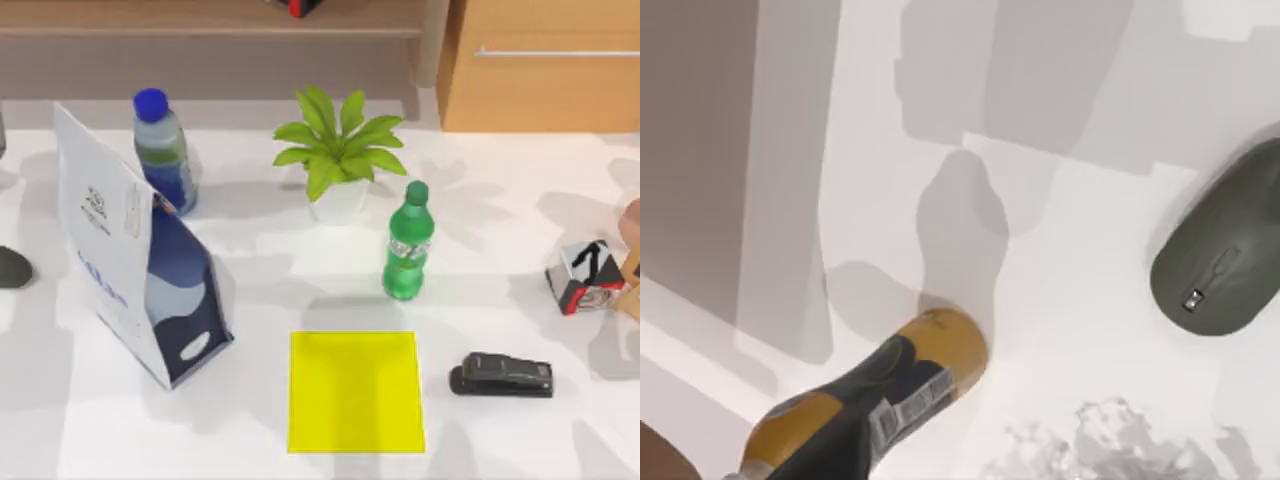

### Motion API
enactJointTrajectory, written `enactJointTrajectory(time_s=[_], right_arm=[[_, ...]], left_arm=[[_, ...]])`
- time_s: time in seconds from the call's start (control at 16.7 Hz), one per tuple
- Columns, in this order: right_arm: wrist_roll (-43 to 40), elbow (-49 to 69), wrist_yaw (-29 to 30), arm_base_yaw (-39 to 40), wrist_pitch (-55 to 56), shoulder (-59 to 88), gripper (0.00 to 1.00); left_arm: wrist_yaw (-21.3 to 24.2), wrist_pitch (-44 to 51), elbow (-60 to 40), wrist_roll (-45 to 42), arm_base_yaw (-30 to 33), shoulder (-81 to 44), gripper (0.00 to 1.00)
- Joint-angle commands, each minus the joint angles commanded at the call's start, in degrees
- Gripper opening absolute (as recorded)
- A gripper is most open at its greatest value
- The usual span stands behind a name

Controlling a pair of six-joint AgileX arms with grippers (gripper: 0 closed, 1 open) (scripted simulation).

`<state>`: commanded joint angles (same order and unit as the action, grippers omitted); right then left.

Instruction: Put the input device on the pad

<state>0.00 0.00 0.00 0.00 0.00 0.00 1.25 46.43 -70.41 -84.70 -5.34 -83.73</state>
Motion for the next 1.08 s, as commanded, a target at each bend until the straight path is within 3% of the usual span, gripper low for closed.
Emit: enactJointTrajectory(time_s=[0.24,0.42,0.6,1.08], right_arm=[[0.0,0.0,0.0,0.0,0.0,0.0,1.0],[0.0,0.0,0.0,0.0,0.0,0.0,1.0],[0.0,0.0,0.0,0.0,0.0,0.0,1.0],[0.0,0.0,0.0,0.0,0.0,0.0,1.0]], left_arm=[[-0.4,11.4,-14.8,-19.5,-1.6,-20.2,1.0],[-1.0,17.8,-21.4,-28.1,-2.5,-29.5,1.0],[-1.4,20.9,-23.8,-31.4,-3.0,-33.3,1.0],[-1.4,18.6,-22.0,-31.4,-2.8,-34.2,1.0]])
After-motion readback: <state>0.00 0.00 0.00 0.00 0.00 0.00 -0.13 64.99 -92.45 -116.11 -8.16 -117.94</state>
